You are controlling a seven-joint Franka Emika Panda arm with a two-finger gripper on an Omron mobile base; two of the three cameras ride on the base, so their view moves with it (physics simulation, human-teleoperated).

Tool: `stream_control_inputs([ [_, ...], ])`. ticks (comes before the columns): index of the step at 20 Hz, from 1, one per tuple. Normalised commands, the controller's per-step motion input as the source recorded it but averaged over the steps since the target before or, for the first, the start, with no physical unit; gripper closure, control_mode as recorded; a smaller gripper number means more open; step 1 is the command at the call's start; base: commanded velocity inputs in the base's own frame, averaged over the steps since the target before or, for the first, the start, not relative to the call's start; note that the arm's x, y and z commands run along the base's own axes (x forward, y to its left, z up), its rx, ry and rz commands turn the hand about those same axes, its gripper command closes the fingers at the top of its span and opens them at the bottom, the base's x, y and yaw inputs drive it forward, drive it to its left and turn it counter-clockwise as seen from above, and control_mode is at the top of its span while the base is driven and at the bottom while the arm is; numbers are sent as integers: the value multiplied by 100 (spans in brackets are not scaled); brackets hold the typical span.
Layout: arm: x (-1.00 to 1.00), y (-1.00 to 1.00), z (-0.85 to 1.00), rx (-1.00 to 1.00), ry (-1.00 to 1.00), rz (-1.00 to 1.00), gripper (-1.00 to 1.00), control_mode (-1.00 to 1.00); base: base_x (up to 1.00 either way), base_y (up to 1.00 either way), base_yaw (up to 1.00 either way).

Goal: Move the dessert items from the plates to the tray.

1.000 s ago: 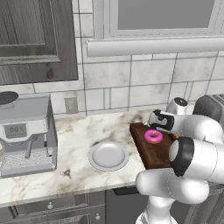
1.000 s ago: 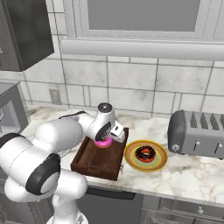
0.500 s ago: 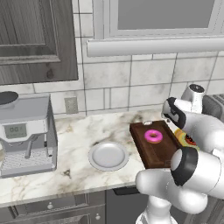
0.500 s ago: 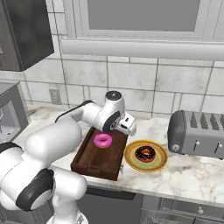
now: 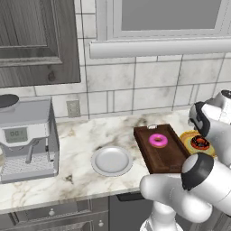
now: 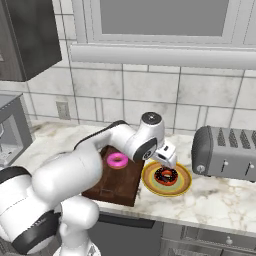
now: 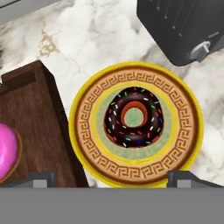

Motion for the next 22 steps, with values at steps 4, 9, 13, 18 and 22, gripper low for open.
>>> stream_control_inputs([
  [4,0,-34,0,0,3,-5,-100,-100,0,0,0],
  [9,9,6,-5,0,2,0,-100,-100,0,0,0],
  [13,19,37,-37,-5,17,0,-100,-100,0,0,0],
  [18,38,3,-15,-1,5,5,-100,-100,0,0,0],
  [22,15,-4,-22,0,-1,10,-100,-100,0,0,0],
])
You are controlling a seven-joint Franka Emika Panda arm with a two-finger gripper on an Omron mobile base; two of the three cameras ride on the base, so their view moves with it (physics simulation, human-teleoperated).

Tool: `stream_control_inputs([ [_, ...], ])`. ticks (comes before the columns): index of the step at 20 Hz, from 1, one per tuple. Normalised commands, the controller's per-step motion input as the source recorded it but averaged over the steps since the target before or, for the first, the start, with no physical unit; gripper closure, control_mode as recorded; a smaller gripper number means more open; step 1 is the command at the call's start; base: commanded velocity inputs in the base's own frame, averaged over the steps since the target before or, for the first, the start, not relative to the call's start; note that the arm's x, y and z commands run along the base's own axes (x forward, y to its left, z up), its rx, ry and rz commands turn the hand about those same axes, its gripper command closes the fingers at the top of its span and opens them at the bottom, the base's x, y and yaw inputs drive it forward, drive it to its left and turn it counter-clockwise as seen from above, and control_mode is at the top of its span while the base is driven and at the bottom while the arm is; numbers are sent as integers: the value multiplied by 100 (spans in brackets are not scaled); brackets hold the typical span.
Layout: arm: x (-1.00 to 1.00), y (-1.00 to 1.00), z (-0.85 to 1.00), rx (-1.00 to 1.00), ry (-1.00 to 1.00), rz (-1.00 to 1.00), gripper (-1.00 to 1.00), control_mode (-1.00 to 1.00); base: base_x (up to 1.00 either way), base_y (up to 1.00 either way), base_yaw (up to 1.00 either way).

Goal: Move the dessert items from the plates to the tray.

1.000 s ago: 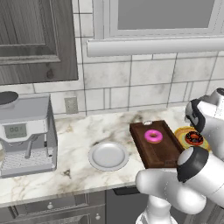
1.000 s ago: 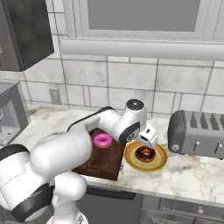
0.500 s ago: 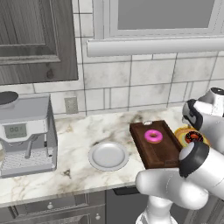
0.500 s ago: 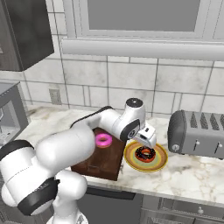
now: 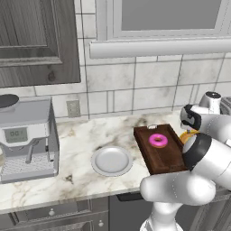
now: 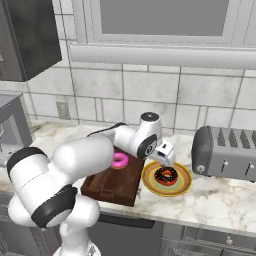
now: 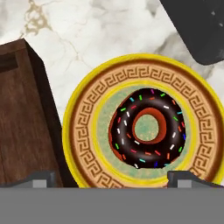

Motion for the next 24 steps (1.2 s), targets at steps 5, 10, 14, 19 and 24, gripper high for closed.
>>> stream_control_inputs([
  [5,5,-14,-32,0,0,6,-100,-100,0,0,0],
  [10,0,-13,-32,0,0,2,-100,-100,0,0,0],
  [14,3,0,-14,0,0,2,-100,-100,0,0,0],
  [19,14,0,-15,0,0,5,-100,-100,0,0,0],
  [24,10,-1,-29,0,0,6,-100,-100,0,0,0],
])
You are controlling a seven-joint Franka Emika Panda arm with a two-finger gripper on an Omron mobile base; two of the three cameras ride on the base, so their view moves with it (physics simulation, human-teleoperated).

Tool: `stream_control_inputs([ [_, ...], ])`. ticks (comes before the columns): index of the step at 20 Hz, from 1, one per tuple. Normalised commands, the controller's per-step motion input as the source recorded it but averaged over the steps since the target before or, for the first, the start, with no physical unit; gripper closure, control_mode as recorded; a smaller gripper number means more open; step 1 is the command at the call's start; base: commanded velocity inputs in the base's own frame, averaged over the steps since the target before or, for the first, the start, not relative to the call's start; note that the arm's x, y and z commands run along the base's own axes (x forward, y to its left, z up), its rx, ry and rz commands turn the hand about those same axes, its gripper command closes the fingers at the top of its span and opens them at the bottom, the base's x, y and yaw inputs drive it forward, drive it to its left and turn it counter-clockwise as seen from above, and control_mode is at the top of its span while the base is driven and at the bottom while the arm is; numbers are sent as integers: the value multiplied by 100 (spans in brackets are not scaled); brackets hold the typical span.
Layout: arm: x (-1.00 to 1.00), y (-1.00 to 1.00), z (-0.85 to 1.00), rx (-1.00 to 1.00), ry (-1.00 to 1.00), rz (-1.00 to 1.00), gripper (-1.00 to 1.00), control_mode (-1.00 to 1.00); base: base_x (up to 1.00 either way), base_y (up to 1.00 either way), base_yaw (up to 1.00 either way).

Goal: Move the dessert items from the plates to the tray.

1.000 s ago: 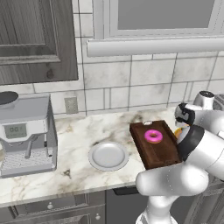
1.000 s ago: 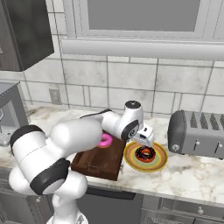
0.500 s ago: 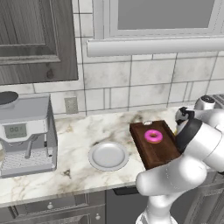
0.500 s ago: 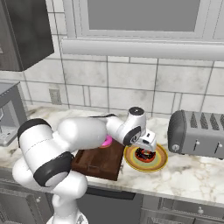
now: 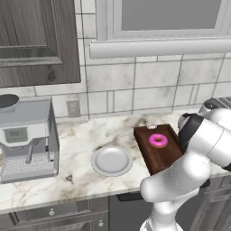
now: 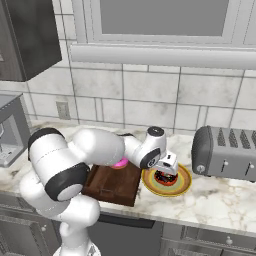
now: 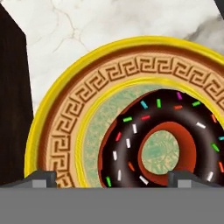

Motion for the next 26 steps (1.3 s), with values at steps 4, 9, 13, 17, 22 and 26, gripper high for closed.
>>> stream_control_inputs([
  [4,3,-2,-15,0,0,6,-100,-100,0,0,0],
  [9,1,-9,-11,0,0,8,-100,-100,0,0,0],
  [13,1,-11,-10,0,0,8,-100,-100,0,0,0],
  [17,8,-6,-17,0,0,9,-100,-100,0,0,0],
  [22,0,0,-18,0,0,7,100,-100,0,0,0],
  [26,0,0,-2,0,1,3,100,-100,0,0,0],
])
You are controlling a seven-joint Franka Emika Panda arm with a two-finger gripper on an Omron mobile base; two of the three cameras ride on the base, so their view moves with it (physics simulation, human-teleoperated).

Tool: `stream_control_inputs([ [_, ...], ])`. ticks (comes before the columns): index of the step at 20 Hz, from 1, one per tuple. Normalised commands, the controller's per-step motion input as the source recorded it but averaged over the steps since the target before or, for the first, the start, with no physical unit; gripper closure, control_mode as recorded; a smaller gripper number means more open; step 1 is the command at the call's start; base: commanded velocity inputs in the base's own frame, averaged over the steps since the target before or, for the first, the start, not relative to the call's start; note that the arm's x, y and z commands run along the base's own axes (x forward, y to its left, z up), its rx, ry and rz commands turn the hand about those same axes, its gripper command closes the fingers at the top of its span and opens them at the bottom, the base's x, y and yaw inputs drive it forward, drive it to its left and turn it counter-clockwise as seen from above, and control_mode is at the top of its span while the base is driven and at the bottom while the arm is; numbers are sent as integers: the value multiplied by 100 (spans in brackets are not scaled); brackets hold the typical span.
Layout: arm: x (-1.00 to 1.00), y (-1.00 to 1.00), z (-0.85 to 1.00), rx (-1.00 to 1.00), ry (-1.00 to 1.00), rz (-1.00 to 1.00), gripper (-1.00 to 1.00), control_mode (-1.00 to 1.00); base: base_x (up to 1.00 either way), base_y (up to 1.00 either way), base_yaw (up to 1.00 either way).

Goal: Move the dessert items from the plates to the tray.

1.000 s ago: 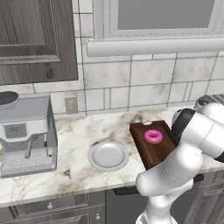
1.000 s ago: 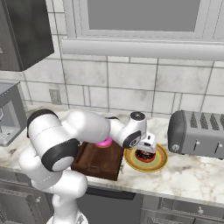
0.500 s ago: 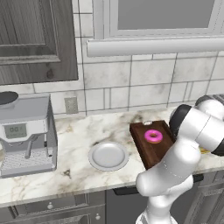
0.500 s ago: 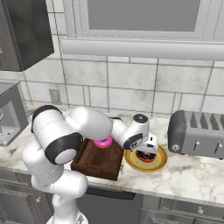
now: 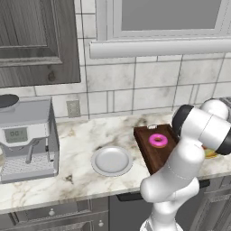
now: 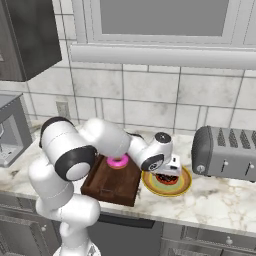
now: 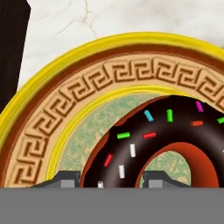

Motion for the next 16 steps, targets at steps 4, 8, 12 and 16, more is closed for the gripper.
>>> stream_control_inputs([
  [4,0,0,21,0,10,0,100,-100,0,0,0],
  [8,-8,17,72,0,3,0,100,-100,0,0,0],
  [12,-37,43,74,0,9,-1,100,-100,0,0,0],
  [16,-81,72,52,0,5,-3,100,-100,0,0,0],
])
